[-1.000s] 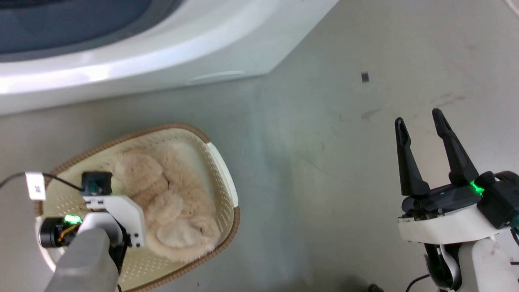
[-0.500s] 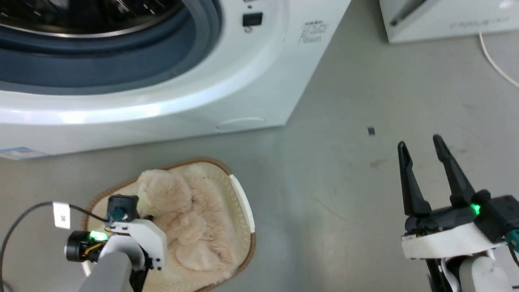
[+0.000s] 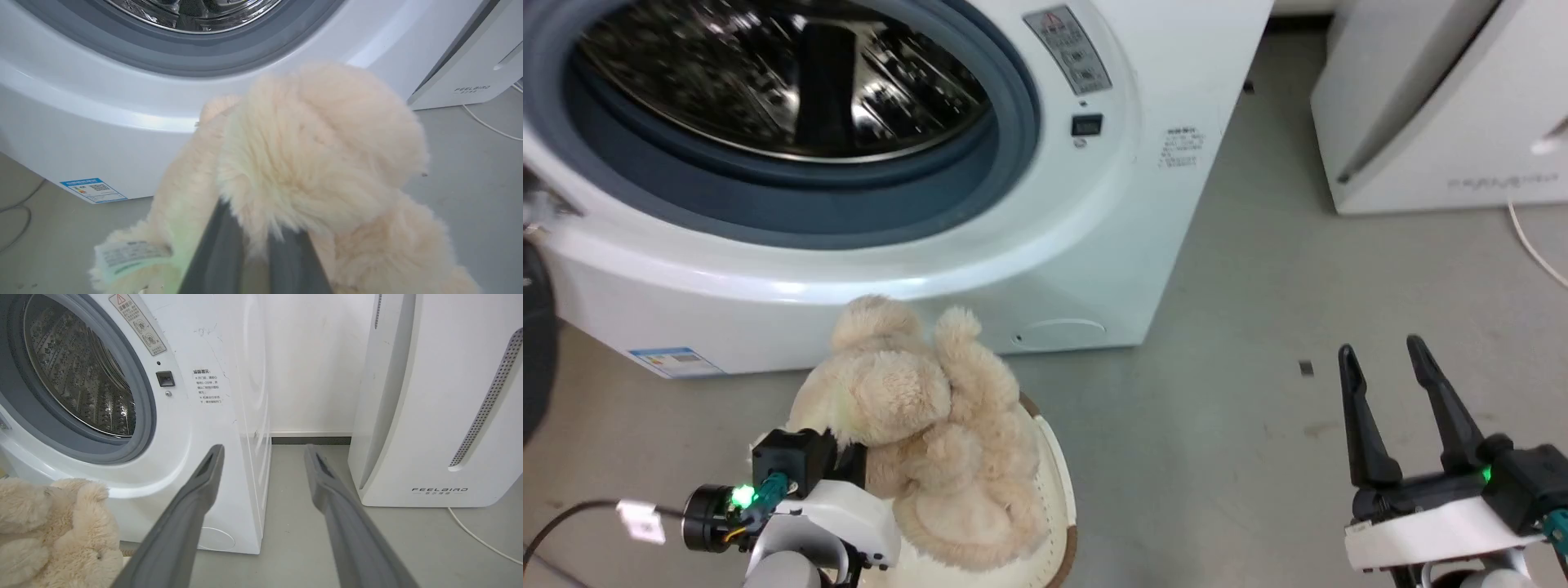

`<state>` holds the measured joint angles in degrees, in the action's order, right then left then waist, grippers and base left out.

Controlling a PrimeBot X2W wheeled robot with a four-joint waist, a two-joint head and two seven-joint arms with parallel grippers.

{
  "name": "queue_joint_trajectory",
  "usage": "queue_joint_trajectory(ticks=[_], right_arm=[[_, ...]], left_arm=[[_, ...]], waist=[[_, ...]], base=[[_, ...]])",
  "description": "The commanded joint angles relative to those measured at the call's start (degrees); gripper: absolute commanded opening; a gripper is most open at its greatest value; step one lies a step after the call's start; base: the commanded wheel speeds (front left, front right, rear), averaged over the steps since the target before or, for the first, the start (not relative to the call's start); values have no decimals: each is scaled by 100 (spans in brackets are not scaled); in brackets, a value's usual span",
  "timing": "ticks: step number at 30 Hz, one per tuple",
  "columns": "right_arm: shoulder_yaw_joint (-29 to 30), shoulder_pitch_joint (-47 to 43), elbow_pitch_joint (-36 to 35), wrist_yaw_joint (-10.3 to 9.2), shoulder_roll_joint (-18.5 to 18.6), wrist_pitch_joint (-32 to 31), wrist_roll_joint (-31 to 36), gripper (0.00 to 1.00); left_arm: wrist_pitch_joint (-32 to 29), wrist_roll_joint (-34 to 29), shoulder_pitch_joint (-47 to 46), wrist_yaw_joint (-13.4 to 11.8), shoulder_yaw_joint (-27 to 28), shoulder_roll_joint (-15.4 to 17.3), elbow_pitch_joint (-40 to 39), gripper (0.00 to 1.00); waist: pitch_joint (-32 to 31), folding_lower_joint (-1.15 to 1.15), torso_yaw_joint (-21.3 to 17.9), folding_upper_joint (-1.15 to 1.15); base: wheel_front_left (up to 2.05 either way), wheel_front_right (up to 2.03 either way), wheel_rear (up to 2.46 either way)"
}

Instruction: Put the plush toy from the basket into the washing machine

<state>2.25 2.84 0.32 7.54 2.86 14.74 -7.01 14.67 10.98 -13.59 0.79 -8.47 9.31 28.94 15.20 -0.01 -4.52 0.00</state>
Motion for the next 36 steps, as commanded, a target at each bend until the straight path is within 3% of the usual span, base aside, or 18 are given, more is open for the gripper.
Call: queue_joint_trajectory(ticks=[1, 10, 20, 25, 36], right_arm=[[14, -81, 17, -5, 1, 26, 46, 100], [0, -259, 29, -5, 1, 26, 8, 100], [35, -177, -111, -5, 1, 26, -47, 100], [-14, -6, -202, -5, 1, 26, -92, 100], [-113, 418, -344, -5, 1, 26, -243, 100]], left_arm=[[32, -36, 94, -51, 78, -47, -253, 0], [32, -199, 712, -83, 535, -371, -1875, 0], [32, -178, 324, 95, 1061, -525, -3134, 0], [32, -82, -362, 114, 1387, -483, -3043, 0], [-132, 165, -2231, 103, 1891, 88, -1982, 0]], waist=[[-183, 1, 117, 0], [-457, 1, 135, 0], [-179, 1, -72, 0], [248, 1, -273, 0], [1382, 1, -707, 0]], base=[[0, 0, 0], [0, 0, 0], [0, 0, 0], [0, 0, 0], [0, 0, 0]])
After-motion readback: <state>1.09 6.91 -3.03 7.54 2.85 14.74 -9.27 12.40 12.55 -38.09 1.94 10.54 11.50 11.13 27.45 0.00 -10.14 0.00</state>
